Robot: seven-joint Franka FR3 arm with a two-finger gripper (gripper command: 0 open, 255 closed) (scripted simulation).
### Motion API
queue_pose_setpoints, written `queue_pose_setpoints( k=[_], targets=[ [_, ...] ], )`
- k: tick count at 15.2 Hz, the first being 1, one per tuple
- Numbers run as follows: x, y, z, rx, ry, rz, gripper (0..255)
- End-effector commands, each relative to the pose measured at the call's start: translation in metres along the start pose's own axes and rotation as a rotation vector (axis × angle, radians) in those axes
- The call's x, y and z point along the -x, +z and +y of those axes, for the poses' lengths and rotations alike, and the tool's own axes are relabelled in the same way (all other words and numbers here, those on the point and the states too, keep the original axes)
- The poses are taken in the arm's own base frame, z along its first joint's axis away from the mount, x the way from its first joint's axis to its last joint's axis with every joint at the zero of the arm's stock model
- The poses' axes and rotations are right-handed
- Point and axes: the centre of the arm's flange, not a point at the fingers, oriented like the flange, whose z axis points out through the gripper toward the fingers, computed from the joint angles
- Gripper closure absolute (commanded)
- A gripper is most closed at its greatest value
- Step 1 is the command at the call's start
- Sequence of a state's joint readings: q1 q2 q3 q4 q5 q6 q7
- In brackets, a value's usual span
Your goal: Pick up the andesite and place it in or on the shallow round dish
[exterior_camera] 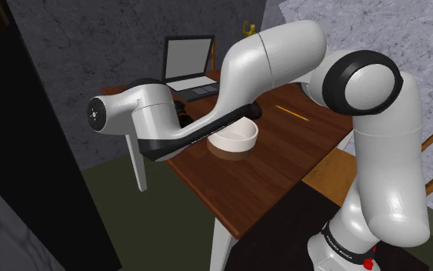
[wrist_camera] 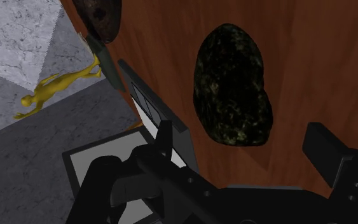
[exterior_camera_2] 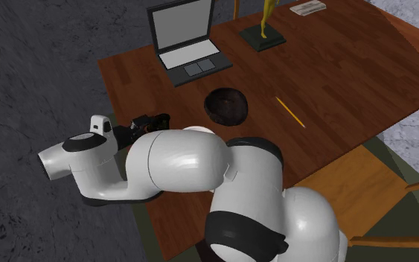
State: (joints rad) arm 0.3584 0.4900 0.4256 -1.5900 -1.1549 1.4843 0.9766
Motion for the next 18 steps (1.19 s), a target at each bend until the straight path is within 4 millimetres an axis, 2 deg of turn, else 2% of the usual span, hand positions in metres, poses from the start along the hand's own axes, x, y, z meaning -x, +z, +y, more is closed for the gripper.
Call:
queue_pose_setpoints(
  k=[1, 4, 5, 14, 18],
  targets=[
    [0.000, 0.004, -0.001, 0.003, -0.001, -0.004, 0],
    [0.000, 0.004, -0.001, 0.003, -0.001, -0.004, 0],
    [0.000, 0.004, -0.001, 0.003, -0.002, -0.004, 255],
    [0.000, 0.004, -0.001, 0.003, -0.001, -0.004, 255],
    [-0.007, -0.007, 0.016, 0.003, -0.001, -0.004, 255]
  ],
)
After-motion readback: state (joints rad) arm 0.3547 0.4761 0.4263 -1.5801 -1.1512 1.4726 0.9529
